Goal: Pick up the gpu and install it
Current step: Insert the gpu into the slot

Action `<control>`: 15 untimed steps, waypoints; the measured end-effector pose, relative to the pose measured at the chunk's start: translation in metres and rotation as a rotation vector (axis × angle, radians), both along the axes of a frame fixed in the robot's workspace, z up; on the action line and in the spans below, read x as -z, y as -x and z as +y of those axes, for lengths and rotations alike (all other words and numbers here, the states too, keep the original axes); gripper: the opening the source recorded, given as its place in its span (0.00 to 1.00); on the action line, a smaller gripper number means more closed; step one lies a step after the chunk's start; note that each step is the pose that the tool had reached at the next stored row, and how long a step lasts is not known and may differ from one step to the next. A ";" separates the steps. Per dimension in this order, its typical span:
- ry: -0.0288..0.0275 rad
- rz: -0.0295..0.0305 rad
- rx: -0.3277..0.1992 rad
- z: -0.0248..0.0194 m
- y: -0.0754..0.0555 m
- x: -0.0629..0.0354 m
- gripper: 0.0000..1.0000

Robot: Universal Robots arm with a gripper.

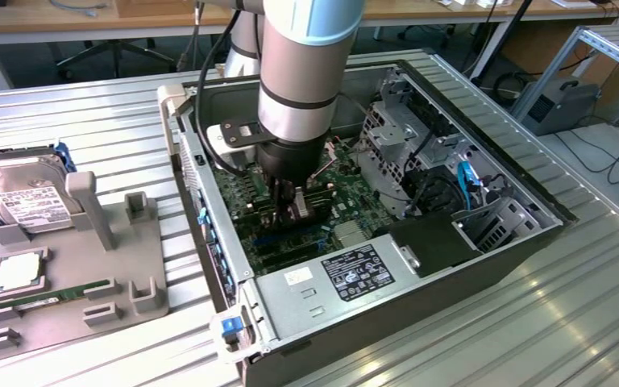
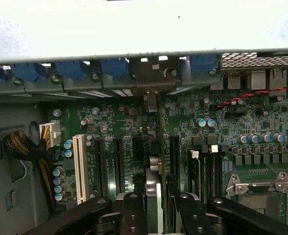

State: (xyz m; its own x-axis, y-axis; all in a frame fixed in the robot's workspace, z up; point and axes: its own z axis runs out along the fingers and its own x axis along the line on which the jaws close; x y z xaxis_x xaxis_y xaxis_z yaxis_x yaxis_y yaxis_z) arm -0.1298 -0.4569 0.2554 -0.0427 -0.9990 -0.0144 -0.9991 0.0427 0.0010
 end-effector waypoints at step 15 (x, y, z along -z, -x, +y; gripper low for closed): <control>0.0000 0.0000 0.003 0.0015 -0.003 0.0001 0.27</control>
State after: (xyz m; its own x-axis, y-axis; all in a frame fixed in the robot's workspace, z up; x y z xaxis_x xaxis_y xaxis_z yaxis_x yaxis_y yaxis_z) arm -0.1269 -0.4554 0.2553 -0.0453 -0.9989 -0.0144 -0.9990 0.0453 0.0010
